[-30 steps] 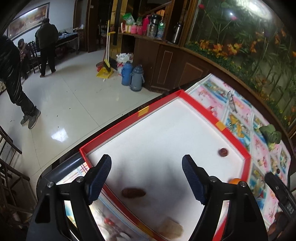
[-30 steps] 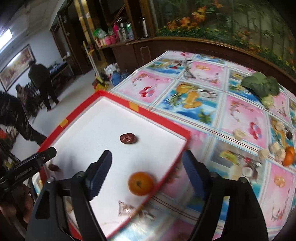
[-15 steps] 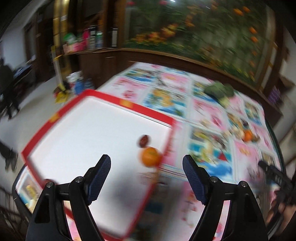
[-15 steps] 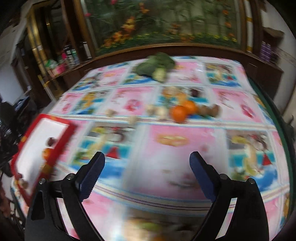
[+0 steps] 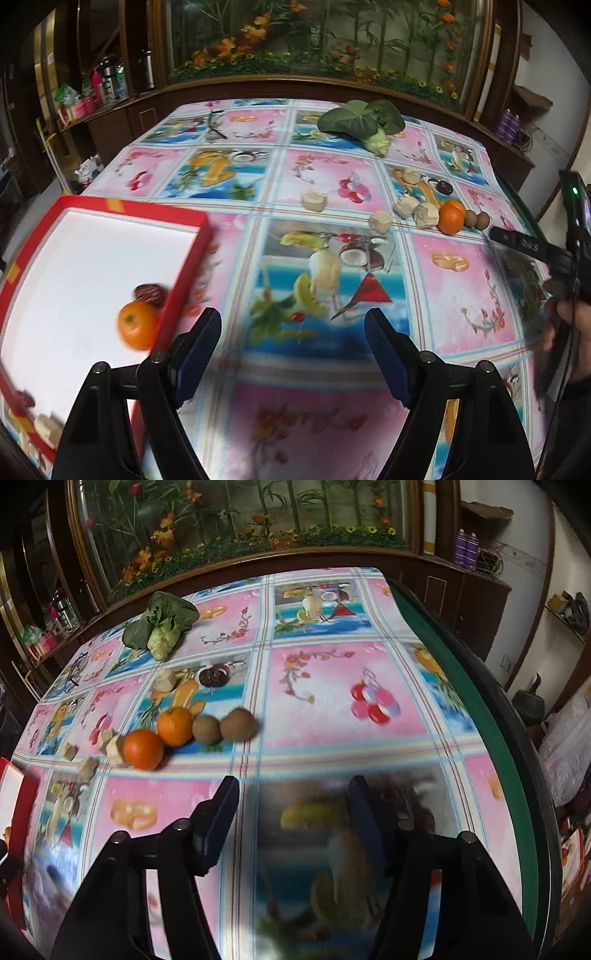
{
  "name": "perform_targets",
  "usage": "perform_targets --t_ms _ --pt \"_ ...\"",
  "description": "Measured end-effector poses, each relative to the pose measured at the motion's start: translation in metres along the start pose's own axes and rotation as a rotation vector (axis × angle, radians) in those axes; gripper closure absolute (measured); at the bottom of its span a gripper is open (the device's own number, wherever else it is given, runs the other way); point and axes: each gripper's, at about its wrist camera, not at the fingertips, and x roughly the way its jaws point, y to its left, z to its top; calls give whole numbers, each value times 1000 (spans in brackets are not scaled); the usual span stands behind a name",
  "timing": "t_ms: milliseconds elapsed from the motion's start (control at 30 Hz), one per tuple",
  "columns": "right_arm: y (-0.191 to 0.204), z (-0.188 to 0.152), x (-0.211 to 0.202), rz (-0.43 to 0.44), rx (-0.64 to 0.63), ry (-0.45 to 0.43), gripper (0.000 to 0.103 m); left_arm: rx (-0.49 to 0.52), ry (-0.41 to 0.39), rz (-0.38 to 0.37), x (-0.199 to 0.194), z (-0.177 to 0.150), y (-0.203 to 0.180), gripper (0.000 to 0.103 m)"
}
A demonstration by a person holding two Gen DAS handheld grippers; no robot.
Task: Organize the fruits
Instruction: 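Grasp a brown kiwi with the right tool while the left tool grasps a beige round biscuit, then carry the kiwi and biscuit over the tray and open both tools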
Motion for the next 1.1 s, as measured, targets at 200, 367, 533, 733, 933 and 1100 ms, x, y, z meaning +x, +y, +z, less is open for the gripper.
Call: perform_targets --t_ms 200,367,533,733,933,1100 --pt "24 23 21 -1 -84 -3 49 18 0 -28 24 18 -19 23" --pt "26 26 32 -23 -98 15 77 49 -7 -49 43 35 -45 23" --pt "20 20 25 -7 -90 11 77 69 4 -40 69 50 -68 25" --pt "11 4 6 20 -74 4 77 126 -14 -3 76 50 -78 83" --pt "11 -11 -21 25 -80 -33 77 123 -14 -37 51 32 -69 83" --pt "32 -28 -49 34 -138 -71 77 97 -54 -67 9 14 -47 83"
